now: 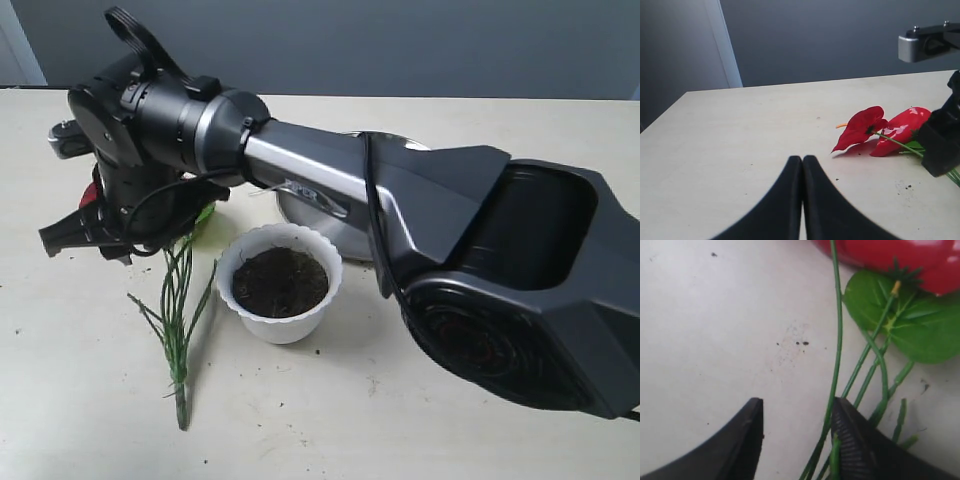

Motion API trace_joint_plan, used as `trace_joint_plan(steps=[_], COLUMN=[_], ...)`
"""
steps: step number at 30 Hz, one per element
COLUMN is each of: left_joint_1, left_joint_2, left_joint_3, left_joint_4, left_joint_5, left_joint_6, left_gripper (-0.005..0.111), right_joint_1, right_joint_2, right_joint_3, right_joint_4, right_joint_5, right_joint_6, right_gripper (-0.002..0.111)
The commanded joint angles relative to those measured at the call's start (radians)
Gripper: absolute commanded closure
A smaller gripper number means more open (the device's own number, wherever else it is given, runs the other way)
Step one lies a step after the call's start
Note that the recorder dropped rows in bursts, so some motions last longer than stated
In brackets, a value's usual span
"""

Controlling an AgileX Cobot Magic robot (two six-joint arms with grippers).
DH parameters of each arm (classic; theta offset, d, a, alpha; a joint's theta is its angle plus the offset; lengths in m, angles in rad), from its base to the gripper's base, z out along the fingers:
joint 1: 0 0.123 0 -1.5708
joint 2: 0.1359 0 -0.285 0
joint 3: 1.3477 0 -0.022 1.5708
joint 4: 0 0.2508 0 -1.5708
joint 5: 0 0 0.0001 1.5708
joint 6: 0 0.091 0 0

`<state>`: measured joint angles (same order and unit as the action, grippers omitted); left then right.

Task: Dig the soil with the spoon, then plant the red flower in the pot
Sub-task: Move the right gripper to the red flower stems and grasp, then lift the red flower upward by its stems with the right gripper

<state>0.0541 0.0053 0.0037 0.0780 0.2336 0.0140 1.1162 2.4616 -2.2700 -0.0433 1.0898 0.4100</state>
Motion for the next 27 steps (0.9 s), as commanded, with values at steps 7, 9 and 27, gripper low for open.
trace_joint_plan(steps=[7, 9, 27], left_joint_1=[-0.007, -0.007, -0.007], left_joint_2=[-0.005, -0.005, -0.005], left_joint_3=[-0.004, -0.004, -0.004], left_joint_4=[-0.008, -0.008, -0.008], left_joint_5=[-0.001, -0.001, -0.001], left_joint_6=[-0.004, -0.004, -0.004], left_gripper=[0.106, 0.106, 0.106], right_joint_1=[0.001, 0.001, 0.001], right_joint_2=[0.021, 0.039, 0.096], right_joint_3=[-0.049, -0.049, -0.049], right_joint_4=[-0.1, -0.084, -0.117], right_joint_5=[0.034, 0.046, 0.039], right_joint_6=[-0.01, -0.008, 0.057], right_gripper=[0.052, 0.053, 0.053])
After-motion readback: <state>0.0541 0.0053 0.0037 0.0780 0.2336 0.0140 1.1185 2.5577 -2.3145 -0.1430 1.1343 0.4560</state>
